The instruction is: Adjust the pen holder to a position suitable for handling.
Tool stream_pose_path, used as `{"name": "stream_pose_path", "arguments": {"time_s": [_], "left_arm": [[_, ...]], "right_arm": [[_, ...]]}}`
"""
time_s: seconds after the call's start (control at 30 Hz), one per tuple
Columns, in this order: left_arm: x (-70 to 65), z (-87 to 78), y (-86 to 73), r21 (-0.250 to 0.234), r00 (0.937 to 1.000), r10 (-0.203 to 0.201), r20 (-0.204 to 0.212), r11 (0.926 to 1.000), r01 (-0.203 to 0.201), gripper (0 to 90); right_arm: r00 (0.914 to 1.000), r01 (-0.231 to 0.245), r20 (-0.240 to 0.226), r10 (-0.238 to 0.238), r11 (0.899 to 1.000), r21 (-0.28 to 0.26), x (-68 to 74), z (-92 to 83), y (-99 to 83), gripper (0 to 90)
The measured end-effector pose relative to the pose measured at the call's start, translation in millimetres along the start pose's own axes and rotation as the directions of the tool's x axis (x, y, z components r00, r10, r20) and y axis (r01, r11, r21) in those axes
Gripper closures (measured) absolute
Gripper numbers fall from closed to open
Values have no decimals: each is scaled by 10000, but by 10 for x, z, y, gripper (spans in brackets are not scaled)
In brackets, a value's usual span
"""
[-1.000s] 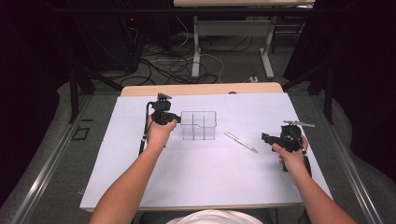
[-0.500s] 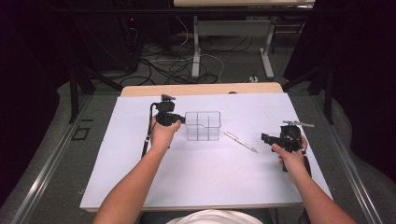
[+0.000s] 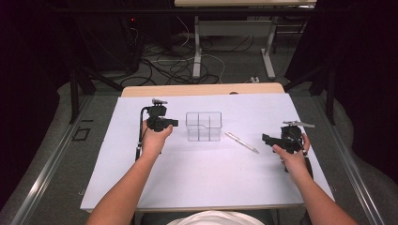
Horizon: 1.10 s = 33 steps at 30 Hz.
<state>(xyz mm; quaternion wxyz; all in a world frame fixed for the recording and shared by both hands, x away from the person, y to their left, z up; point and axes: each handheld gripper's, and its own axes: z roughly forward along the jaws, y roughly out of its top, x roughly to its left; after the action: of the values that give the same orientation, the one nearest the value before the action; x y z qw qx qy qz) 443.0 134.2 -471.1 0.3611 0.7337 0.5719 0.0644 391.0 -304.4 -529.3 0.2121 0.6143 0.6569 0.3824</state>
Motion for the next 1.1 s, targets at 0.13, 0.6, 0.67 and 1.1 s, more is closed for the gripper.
{"name": "stream_pose_path", "arguments": {"time_s": [0.13,0.6,0.67,1.1], "left_arm": [[-1,-55,-57,-223,10000,68,72,9997,-67,832],[-18,-140,-304,-774,9973,634,371,9952,-604,606],[-19,-145,-341,-828,9968,666,450,9946,-628,572],[-62,-265,-558,-1232,9807,1765,846,9785,-1654,405]], "right_arm": [[9993,382,18,-382,9993,-27,41,-2,8,156],[9706,2070,-1267,-2048,9783,37,137,-6,7,424],[9576,2512,-1491,-2465,9678,132,170,14,3,434],[8918,4165,-2132,-3990,9082,426,365,114,123,409]]}}
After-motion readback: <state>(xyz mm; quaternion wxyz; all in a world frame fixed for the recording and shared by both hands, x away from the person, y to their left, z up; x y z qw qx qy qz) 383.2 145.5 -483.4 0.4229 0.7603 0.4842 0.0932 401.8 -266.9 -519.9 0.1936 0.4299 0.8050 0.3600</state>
